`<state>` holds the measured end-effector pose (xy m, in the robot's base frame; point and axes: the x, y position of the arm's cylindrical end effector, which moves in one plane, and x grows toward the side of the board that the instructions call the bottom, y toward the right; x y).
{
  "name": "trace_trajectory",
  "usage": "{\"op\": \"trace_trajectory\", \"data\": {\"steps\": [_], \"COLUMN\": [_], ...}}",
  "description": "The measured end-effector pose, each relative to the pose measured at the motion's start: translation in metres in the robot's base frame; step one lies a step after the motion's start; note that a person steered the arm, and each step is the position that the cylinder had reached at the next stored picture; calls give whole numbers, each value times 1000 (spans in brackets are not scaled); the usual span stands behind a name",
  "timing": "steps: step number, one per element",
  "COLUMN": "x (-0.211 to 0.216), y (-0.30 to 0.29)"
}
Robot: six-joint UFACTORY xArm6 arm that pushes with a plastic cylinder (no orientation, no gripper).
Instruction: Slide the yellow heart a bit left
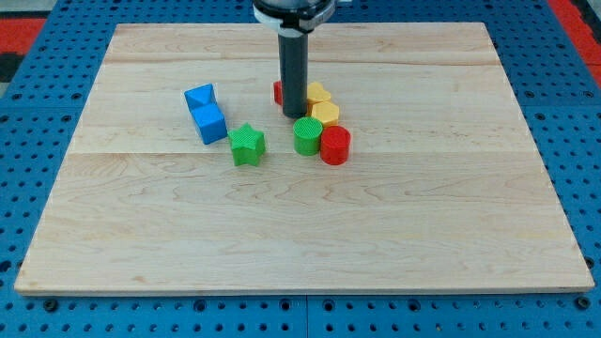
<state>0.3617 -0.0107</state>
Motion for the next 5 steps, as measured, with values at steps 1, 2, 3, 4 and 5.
{"op": "trace_trajectory", "data": {"steps": [1, 2, 3, 4, 5], "x": [-30, -57, -59, -59, -39], "y": [-12, -7, 51, 106, 119]}}
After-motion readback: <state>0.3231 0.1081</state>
